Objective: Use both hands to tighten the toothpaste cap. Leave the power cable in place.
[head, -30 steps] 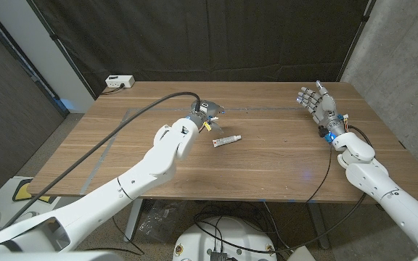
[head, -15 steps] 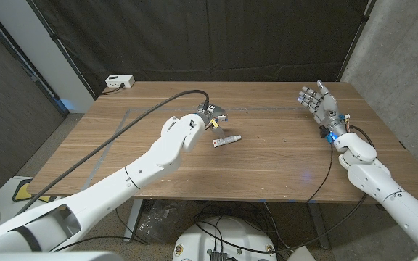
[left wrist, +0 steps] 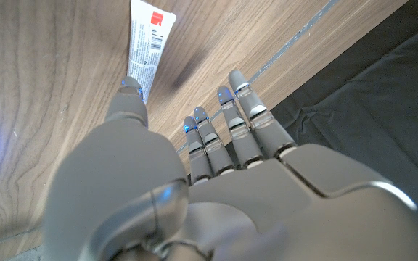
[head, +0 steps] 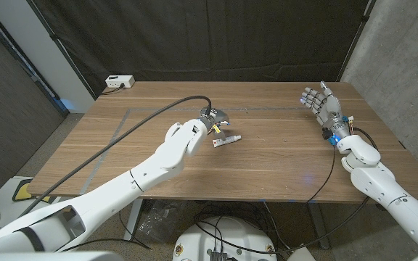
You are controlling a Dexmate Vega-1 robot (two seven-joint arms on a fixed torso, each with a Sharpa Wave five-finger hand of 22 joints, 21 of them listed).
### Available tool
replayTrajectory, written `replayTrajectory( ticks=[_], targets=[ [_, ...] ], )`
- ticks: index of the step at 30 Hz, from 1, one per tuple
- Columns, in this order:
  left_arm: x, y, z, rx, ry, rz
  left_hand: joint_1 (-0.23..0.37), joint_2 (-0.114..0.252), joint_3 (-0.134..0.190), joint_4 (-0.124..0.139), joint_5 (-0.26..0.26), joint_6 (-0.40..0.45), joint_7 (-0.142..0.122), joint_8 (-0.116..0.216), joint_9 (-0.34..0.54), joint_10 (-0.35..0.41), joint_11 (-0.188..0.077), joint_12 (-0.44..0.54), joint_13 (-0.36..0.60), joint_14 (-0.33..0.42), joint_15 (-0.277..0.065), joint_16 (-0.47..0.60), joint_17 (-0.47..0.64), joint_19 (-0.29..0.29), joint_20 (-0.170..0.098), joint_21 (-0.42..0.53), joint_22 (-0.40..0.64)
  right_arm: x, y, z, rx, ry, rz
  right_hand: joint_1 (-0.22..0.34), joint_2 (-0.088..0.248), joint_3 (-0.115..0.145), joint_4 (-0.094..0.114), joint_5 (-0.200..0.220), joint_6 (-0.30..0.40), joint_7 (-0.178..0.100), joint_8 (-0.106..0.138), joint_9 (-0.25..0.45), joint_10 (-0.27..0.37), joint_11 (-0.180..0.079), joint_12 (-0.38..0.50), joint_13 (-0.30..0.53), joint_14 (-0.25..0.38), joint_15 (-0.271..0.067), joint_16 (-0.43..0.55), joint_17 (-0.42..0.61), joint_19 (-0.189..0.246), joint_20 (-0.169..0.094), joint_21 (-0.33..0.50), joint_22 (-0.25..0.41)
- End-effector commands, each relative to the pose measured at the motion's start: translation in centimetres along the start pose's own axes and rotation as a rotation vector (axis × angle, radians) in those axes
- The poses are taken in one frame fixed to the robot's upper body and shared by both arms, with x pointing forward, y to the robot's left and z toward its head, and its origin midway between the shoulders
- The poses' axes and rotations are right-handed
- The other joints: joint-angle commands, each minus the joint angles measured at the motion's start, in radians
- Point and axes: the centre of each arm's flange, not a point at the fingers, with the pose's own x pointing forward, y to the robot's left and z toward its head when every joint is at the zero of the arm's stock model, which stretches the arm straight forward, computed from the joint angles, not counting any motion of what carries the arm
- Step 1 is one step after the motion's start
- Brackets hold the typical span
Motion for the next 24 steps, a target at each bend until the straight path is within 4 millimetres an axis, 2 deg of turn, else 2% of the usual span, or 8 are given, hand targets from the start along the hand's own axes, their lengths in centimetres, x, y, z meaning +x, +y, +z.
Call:
replayTrajectory(
  ticks=[1,7,15,24],
  targets=[
    [0.3,-0.9,0.9,0.015,-0.008,-0.001,0.007,-0.003,0.008,0.000,-0.002,0.007,-0.006,-0.005,0.005,0.003,-0.001,-0.002,0.005,-0.002,-0.084,-0.004,0.002,-0.005,-0.002,0.001,0.002,-0.2,0.0,0.1,0.000,0.002,0.004,0.010,0.001,0.001,-0.003,0.006,0.005,-0.003,0.001,0.002,0.007,0.001,-0.003,0.003,0.007,0.000,0.001,0.005,0.007,-0.006,-0.007,0.003],
    [0.5,-1.7,1.5,0.001,-0.002,-0.001,0.015,0.000,0.013,0.001,-0.004,0.039,-0.005,0.003,0.005,0.027,-0.001,0.002,0.005,-0.001,-0.085,-0.009,0.002,-0.031,-0.016,-0.010,0.002,0.0,0.0,0.0,-0.007,0.016,0.015,0.010,0.002,0.001,-0.003,0.006,0.006,-0.003,0.001,0.002,0.007,0.000,-0.003,0.003,0.008,0.000,0.001,0.005,0.007,-0.006,-0.008,0.004],
    [1.0,-2.2,1.5,-0.015,-0.009,-0.016,0.020,0.005,0.017,0.001,-0.003,0.046,-0.007,0.004,0.005,0.033,-0.004,0.000,0.005,-0.001,-0.088,-0.012,0.003,-0.035,-0.019,-0.011,0.003,0.3,0.1,0.1,-0.016,0.029,0.019,0.010,0.002,0.001,-0.004,0.006,0.005,-0.003,0.000,0.003,0.007,0.001,-0.004,0.003,0.008,0.000,0.001,0.005,0.008,-0.006,-0.009,0.004],
    [1.9,-2.8,0.5,-0.051,0.022,-0.048,0.028,0.013,0.024,0.001,-0.003,0.058,-0.006,0.006,0.005,0.046,-0.002,0.000,0.004,0.015,-0.092,-0.009,0.003,-0.026,-0.023,-0.008,0.003,0.5,0.0,0.0,-0.018,0.039,0.018,0.010,0.002,0.001,-0.003,0.006,0.005,-0.003,-0.001,0.003,0.008,0.000,-0.004,0.003,0.009,0.000,0.001,0.005,0.009,-0.006,-0.011,0.004]
  ],
)
